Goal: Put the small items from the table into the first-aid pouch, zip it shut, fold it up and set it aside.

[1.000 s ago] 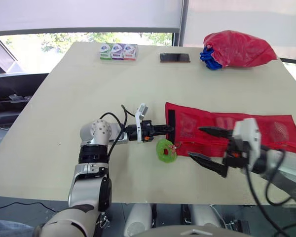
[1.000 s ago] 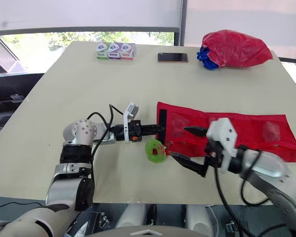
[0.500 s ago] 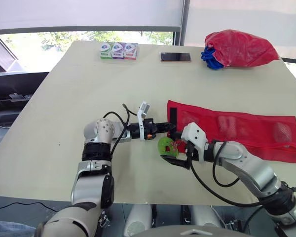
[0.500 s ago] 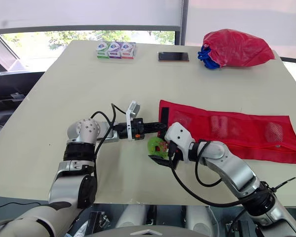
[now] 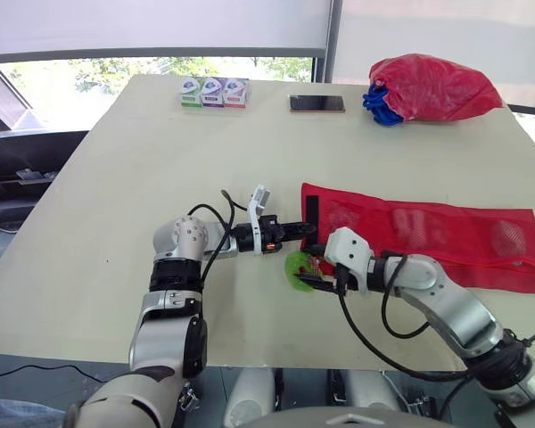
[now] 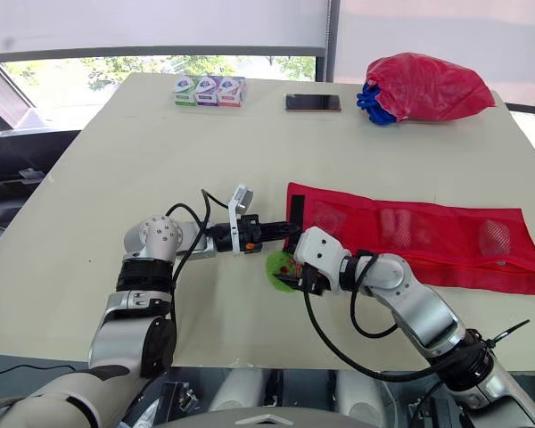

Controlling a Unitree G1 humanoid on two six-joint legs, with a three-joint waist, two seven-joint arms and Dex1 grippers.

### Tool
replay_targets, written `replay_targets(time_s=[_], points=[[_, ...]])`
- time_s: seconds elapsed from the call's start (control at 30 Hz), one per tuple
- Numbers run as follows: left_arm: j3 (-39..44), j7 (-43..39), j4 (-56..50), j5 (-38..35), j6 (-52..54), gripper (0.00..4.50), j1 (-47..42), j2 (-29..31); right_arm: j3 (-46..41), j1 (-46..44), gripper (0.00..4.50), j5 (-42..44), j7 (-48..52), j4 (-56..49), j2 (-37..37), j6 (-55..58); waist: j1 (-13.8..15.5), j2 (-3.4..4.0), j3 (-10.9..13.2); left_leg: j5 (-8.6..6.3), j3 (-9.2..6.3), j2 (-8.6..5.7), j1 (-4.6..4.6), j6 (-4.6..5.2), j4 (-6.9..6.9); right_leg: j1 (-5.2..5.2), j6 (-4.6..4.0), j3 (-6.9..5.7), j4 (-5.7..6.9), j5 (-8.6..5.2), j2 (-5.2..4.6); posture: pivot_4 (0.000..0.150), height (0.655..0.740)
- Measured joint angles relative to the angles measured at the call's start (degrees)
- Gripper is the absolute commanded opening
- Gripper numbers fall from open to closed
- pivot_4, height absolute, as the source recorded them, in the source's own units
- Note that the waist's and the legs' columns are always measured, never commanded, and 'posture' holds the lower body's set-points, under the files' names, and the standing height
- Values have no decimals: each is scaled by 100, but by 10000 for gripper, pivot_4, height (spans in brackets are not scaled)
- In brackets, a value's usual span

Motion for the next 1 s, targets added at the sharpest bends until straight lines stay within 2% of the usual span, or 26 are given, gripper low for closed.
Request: replay_targets(time_s=[0.27, 0.4, 0.83, 0.93, 1.0], points=[[-2, -2, 69, 0, -52, 0, -11, -1, -86, 177, 25883, 257, 469, -237, -192, 175, 3, 0, 0, 0, -1, -1, 0, 0, 0, 0, -1, -1, 0, 0, -1, 1500, 7400], [-5, -3, 75, 0, -54, 0, -13, 6, 54, 159, 25883, 18, 428, -224, -298, 446, 1, 0, 0, 0, -1, 0, 1, 0, 0, 0, -3, -1, 1, -2, -2, 1500, 7400], [-57, -47, 187, 7, -75, 0, -77, 27, 551, -332, 25883, -535, 255, 188, 54, 1308, 1, 0, 0, 0, -2, -2, 1, 0, 0, 0, -4, -3, 2, -2, -4, 1500, 7400], [-60, -58, 190, 18, -87, 0, -77, 27, 556, -341, 12047, -606, 157, 188, 113, 1376, 2, 0, -1, 0, -2, -2, 2, -1, 0, 1, -4, -4, 2, -2, -4, 1500, 7400], [-62, -66, 190, 18, -89, 0, -77, 26, 543, -340, 859, -645, 145, 169, 109, 1403, 3, 0, -1, 0, -3, -2, 1, -1, 0, 1, -3, -4, 2, -1, -5, 1500, 7400]])
